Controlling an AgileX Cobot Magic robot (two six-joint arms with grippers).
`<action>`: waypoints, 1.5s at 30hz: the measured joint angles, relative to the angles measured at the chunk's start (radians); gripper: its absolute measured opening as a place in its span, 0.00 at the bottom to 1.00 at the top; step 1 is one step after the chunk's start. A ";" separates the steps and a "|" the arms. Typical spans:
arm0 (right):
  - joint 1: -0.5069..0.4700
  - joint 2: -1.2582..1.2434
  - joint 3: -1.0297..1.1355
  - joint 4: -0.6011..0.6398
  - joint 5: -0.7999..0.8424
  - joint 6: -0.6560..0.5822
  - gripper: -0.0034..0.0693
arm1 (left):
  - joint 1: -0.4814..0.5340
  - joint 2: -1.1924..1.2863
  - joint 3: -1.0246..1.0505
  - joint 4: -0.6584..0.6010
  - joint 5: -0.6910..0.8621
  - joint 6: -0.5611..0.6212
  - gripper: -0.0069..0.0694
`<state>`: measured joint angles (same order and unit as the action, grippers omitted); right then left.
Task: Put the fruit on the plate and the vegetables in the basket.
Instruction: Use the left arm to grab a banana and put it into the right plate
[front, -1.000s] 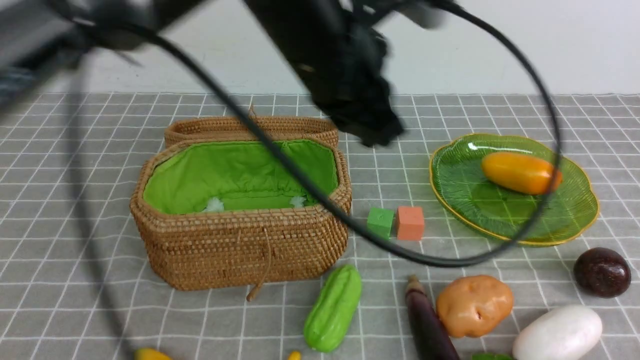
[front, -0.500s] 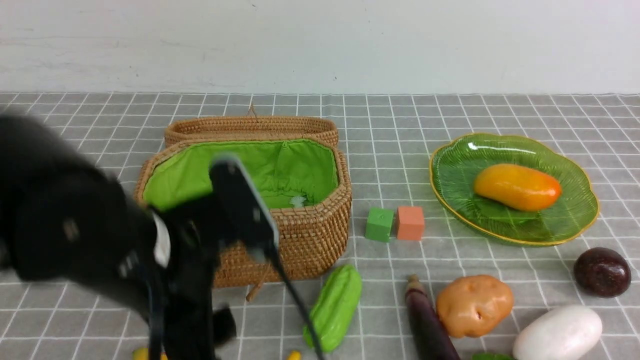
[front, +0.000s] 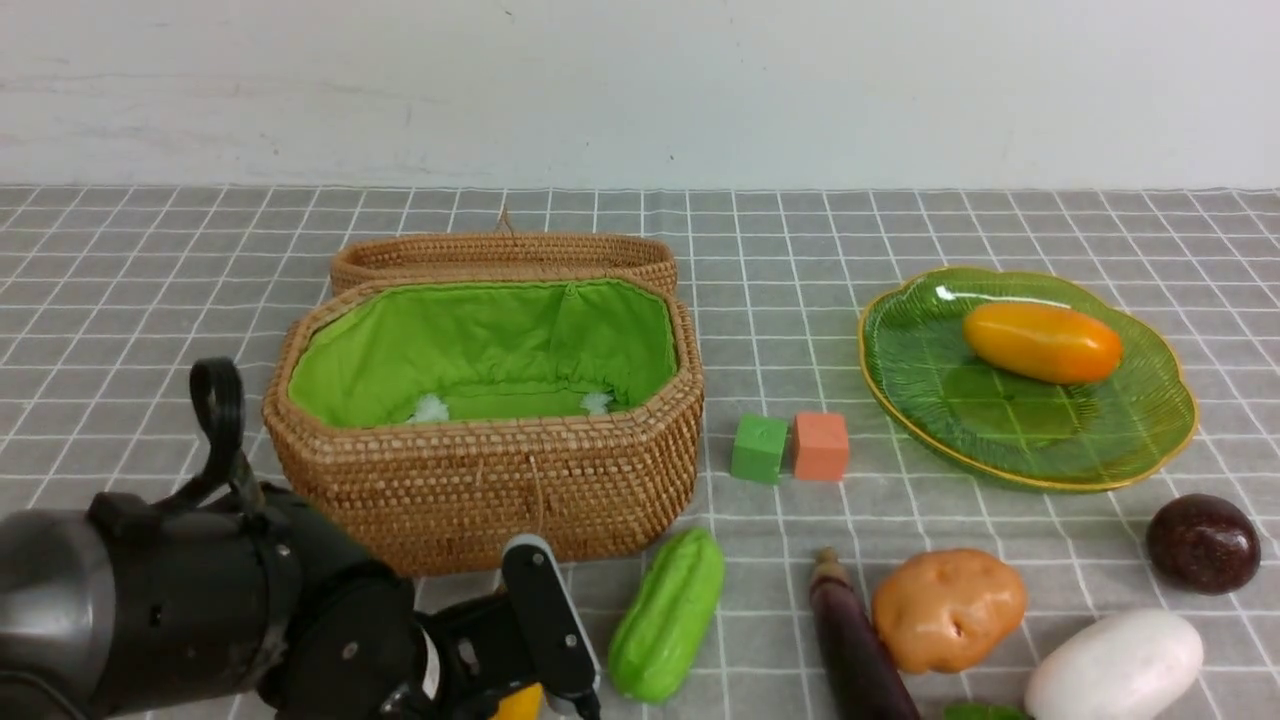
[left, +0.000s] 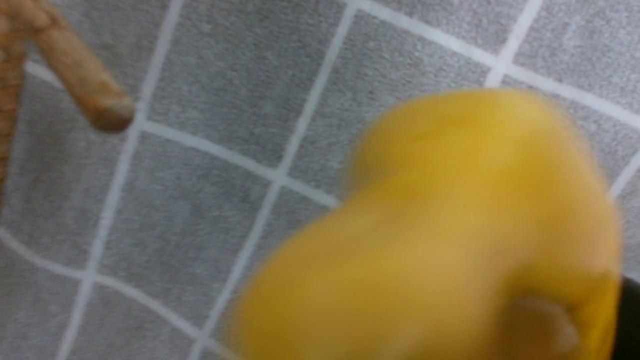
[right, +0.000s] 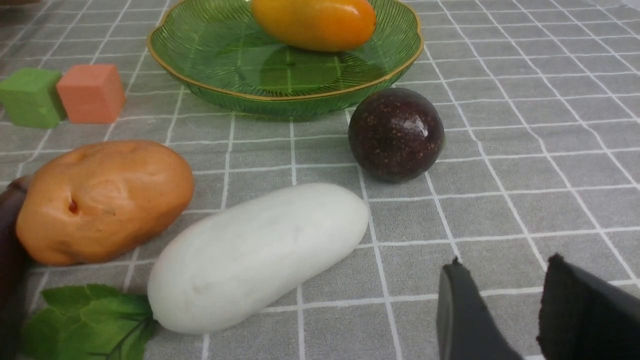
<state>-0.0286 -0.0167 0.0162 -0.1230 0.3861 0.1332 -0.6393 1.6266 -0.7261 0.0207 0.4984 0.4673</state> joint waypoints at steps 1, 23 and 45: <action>0.000 0.000 0.000 0.000 0.000 0.000 0.38 | 0.000 0.001 -0.001 -0.003 0.002 0.000 0.56; 0.000 0.000 0.000 -0.001 0.000 0.000 0.38 | 0.001 -0.112 -0.579 -0.630 0.256 0.314 0.53; 0.000 0.000 0.000 -0.001 0.000 0.000 0.38 | -0.137 1.004 -1.730 -1.590 -0.490 0.587 0.53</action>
<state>-0.0286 -0.0167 0.0162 -0.1239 0.3861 0.1332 -0.7763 2.6308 -2.4557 -1.5695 0.0085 1.0546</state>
